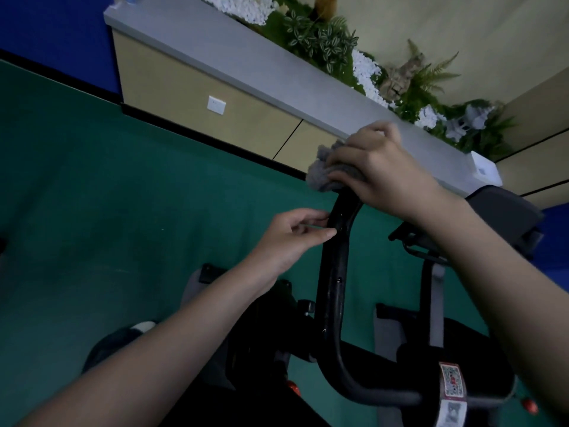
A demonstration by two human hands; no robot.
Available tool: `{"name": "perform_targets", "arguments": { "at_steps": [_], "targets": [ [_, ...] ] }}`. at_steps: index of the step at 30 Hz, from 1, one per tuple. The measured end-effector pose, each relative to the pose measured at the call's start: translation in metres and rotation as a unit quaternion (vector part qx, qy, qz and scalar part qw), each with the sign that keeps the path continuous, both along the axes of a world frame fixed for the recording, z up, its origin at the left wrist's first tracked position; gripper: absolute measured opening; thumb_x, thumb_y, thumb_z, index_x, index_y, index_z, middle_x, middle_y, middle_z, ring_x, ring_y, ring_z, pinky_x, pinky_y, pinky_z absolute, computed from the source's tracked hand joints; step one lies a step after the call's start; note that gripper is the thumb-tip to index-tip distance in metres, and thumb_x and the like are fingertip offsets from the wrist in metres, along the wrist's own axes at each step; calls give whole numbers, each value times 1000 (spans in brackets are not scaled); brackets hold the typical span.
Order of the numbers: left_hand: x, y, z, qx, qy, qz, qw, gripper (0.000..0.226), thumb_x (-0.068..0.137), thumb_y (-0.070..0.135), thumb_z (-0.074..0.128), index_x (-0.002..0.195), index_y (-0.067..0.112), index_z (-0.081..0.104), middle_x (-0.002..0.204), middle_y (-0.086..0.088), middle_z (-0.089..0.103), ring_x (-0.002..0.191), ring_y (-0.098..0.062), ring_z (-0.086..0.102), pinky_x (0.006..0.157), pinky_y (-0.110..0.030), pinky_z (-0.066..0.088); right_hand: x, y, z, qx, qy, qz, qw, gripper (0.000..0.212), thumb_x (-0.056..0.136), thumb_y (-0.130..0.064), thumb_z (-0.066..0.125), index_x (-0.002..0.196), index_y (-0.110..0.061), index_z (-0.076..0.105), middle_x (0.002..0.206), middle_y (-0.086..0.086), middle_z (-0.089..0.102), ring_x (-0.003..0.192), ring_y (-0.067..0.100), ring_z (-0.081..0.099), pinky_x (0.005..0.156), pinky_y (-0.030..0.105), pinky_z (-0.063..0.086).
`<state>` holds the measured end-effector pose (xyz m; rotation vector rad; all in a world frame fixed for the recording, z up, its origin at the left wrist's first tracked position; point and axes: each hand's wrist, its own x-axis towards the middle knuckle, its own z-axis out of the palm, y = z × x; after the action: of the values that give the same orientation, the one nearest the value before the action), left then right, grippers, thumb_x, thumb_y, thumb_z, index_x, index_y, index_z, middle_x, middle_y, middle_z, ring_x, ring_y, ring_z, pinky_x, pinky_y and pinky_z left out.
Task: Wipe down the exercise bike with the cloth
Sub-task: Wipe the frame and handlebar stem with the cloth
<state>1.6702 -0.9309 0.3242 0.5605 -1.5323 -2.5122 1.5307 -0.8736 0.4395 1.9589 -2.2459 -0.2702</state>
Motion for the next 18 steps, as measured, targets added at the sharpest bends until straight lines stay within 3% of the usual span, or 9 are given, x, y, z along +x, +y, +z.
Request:
{"name": "perform_targets", "arguments": {
  "at_steps": [5,8,10,13,16,18],
  "targets": [
    [-1,-5,3,-10,0,0,1000,26,83,6,69,108,10,66,102,1,68,83,3,63,76,-5,46,17,15,-19,-61,8,-9,998,19,92,-16,58,99,-2,69,84,14,61,86,35,58,90,42,34],
    [-2,-10,8,-33,-2,-12,999,31,83,9,70,114,9,64,106,-1,68,85,-1,62,76,-6,47,25,22,-23,-189,-67,-55,978,13,91,-10,62,98,-1,69,89,15,62,88,33,57,86,37,37],
    [-3,-11,12,-61,-2,-26,998,34,82,13,71,116,13,64,104,3,68,88,-3,62,78,-9,48,31,22,-22,-336,-143,-151,919,13,92,-10,61,99,-2,67,96,12,64,92,26,58,82,31,41],
    [-7,-14,16,-95,-6,-39,995,30,82,14,72,110,20,64,101,4,67,89,-5,62,85,-19,48,39,13,-20,-523,-203,-287,776,16,95,-15,56,105,-6,65,102,4,65,96,14,60,82,29,48],
    [-10,-17,18,-107,-17,-52,993,26,81,14,73,104,24,64,98,5,67,84,-2,62,85,-21,49,43,-1,-20,-587,-245,-399,661,24,98,-18,51,120,-18,62,119,2,58,111,8,53,92,11,42],
    [-11,-19,19,-105,-13,-57,993,25,81,11,73,100,25,64,94,6,67,81,0,62,83,-18,50,44,-7,-25,-581,-276,-454,617,28,99,-18,50,125,-22,61,128,6,49,123,13,47,97,8,32]
  ]
}}
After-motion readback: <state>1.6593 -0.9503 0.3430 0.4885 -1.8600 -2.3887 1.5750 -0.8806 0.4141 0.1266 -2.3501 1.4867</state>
